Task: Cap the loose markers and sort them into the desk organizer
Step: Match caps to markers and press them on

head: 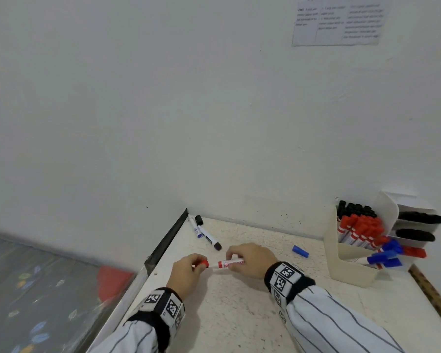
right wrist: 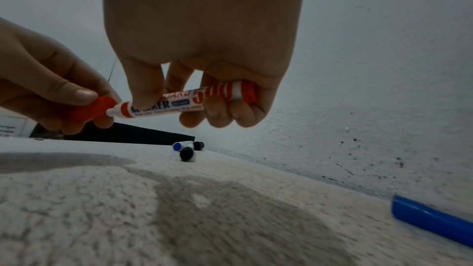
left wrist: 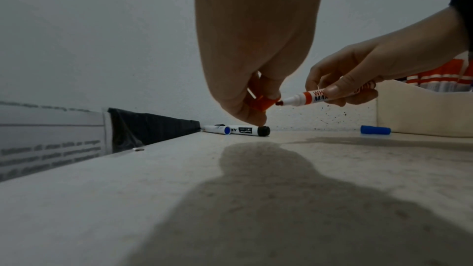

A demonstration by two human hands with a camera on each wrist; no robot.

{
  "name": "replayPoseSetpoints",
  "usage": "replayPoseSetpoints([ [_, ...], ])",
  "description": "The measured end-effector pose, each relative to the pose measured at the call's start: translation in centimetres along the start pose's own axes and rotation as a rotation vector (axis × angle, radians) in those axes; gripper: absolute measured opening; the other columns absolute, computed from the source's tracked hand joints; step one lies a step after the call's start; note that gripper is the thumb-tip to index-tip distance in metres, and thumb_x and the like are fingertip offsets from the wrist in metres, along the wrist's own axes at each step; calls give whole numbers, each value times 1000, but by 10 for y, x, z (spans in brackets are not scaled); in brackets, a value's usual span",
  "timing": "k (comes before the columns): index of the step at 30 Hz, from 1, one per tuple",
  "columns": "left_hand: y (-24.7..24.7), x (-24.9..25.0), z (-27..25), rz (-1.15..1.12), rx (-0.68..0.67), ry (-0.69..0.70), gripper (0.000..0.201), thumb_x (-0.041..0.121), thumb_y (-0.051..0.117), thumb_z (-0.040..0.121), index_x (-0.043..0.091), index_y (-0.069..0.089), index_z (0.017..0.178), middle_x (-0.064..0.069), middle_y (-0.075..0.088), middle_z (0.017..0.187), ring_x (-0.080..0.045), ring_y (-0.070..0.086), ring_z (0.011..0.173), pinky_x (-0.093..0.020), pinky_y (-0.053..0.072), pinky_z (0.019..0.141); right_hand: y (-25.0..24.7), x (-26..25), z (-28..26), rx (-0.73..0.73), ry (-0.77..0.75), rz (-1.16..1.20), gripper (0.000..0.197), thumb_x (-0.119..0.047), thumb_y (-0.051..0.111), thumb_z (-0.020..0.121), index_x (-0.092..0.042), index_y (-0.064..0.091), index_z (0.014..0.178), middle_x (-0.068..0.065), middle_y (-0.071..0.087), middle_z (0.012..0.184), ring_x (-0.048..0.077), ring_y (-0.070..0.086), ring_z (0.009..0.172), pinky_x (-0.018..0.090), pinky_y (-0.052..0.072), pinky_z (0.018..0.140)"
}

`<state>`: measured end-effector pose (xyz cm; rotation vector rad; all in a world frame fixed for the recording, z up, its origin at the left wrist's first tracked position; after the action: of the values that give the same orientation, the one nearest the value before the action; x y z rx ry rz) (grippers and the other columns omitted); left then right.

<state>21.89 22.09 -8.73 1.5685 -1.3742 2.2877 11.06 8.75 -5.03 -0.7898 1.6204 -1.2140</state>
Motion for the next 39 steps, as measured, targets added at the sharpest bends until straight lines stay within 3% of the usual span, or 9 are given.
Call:
replayPoseSetpoints([
  [5, 8, 10, -2, -11, -30, 22, 16, 11, 59, 89, 14, 66, 103, 7, 63, 90, -9, 57, 86, -13, 42, 81, -10, 18, -13, 62, 29, 67, 17, -40, 53, 85, -35, 59, 100, -10, 52, 86, 11, 48, 80, 26, 38, 65],
  [9, 22, 24, -7, -13, -149, 82, 15, 14, 58, 90, 19, 66, 102, 15, 59, 83, 3, 54, 78, -5, 39, 66, -7, 17, -20, 17, -14, 39, 21, -39, 54, 86, -32, 59, 104, -9, 52, 88, 10, 46, 81, 27, 38, 67],
  [15, 31, 43, -8, 8, -154, 75, 36, 24, 39, 99, 22, 51, 65, 5, 50, 64, -6, 43, 58, -18, 32, 56, -3, 17, -32, 17, -50, 143, 24, -39, 52, 91, -25, 61, 108, -8, 54, 87, 11, 49, 80, 27, 38, 69],
  [19, 29, 54, -9, 54, -95, 131, 38, 26, 33, 101, 24, 54, 69, 6, 56, 67, -1, 48, 61, -19, 32, 58, 0, 11, -41, 9, -86, 232, 29, -39, 47, 94, -19, 65, 105, -9, 49, 65, 7, 43, 59, 22, 33, 56],
  [23, 29, 63, -15, 52, -91, 227, 38, 22, 34, 101, 28, 50, 67, 6, 53, 62, -4, 45, 54, -12, 36, 55, -1, 13, -48, -48, -85, 436, 28, -33, 50, 94, -14, 69, 102, -8, 50, 60, 10, 44, 57, 24, 36, 59],
  [26, 31, 66, -13, 30, -117, 191, 39, 18, 30, 101, 24, 50, 68, 7, 52, 65, -3, 45, 58, -10, 36, 55, -11, 13, -52, 31, -133, 338, 25, -35, 54, 92, -19, 70, 101, -13, 54, 58, 1, 46, 53, 16, 35, 55],
  [31, 31, 75, -11, 26, -117, 174, 38, 15, 29, 100, 25, 45, 67, 7, 48, 66, -5, 42, 60, -12, 33, 53, -18, 12, -54, 139, -207, 103, 23, -38, 50, 92, -23, 68, 94, 0, 62, 69, 11, 48, 60, 26, 34, 56],
  [35, 25, 82, -16, 22, -91, 261, 35, 15, 31, 100, 25, 40, 68, 4, 44, 62, -8, 37, 53, -15, 34, 52, -14, 11, -56, 28, -163, 377, 26, -28, 49, 95, -10, 69, 92, -5, 44, 54, 6, 35, 46, 18, 27, 50],
  [39, 23, 88, -21, 55, -97, 370, 34, 16, 32, 100, 29, 36, 69, 7, 40, 57, -7, 35, 47, -17, 33, 51, -10, 13, -59, -89, -86, 513, 26, -32, 45, 96, -28, 63, 78, -5, 44, 54, 3, 33, 40, 21, 30, 46],
])
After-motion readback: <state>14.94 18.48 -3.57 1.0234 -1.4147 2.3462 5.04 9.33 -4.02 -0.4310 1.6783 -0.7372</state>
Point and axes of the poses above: each hand's wrist, its own z-axis towards the middle knuckle, its own y-axis out of the palm, x = y × z, the point moved 5 cm from there along z, towards the middle knuckle
